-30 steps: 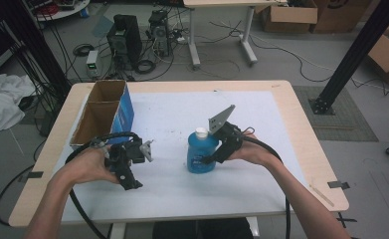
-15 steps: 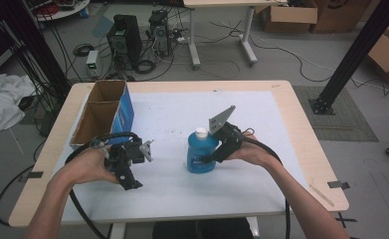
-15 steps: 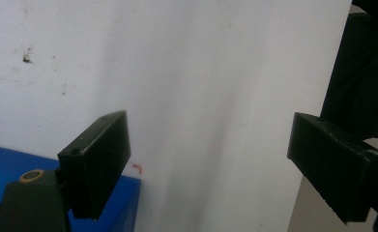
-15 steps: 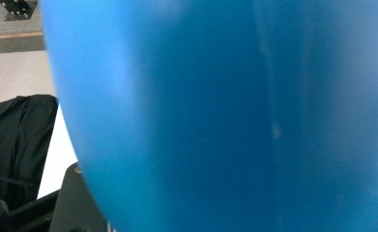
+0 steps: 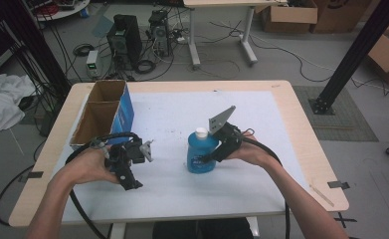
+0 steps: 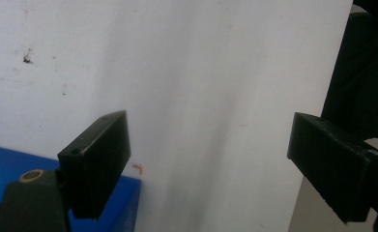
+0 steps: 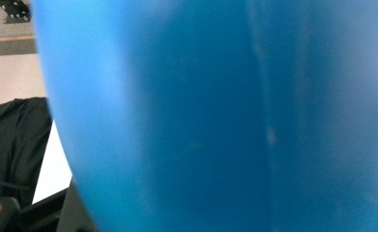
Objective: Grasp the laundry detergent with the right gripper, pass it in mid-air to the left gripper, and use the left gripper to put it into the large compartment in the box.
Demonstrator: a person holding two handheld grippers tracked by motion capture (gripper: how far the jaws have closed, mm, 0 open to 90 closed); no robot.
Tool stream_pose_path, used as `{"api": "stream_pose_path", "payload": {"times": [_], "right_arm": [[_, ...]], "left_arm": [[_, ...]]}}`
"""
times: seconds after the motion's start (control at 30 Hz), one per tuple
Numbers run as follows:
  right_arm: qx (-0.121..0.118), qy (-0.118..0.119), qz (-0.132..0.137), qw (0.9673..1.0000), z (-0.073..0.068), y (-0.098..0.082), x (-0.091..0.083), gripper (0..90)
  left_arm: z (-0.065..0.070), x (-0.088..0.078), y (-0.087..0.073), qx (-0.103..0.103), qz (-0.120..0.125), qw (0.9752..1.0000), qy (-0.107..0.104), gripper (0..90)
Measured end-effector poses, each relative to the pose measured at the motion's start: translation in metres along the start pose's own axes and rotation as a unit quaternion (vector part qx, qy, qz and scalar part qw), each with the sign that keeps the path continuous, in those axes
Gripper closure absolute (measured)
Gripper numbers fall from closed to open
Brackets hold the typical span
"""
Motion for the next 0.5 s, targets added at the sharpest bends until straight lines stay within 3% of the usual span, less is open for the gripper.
{"api": "stream_pose_path", "payload": {"times": [0.5], "right_arm": [[-0.022, -0.014, 0.005, 0.9996, -0.0024, 0.0006, -0.0002, 45.2]], "left_arm": [[-0.0003, -0.0006, -0.0015, -0.003, 0.004, 1.0, 0.001, 16.2]]}}
Point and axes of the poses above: each handheld gripper's, and its own axes: x roughly forward along the jaws, y roughly out of its top, z roughly to its right, the point moved 5 cm from there along x, roughly forward along the jaws, and after that the axes turned 15 degrees about -z, right-handed, at the moved point
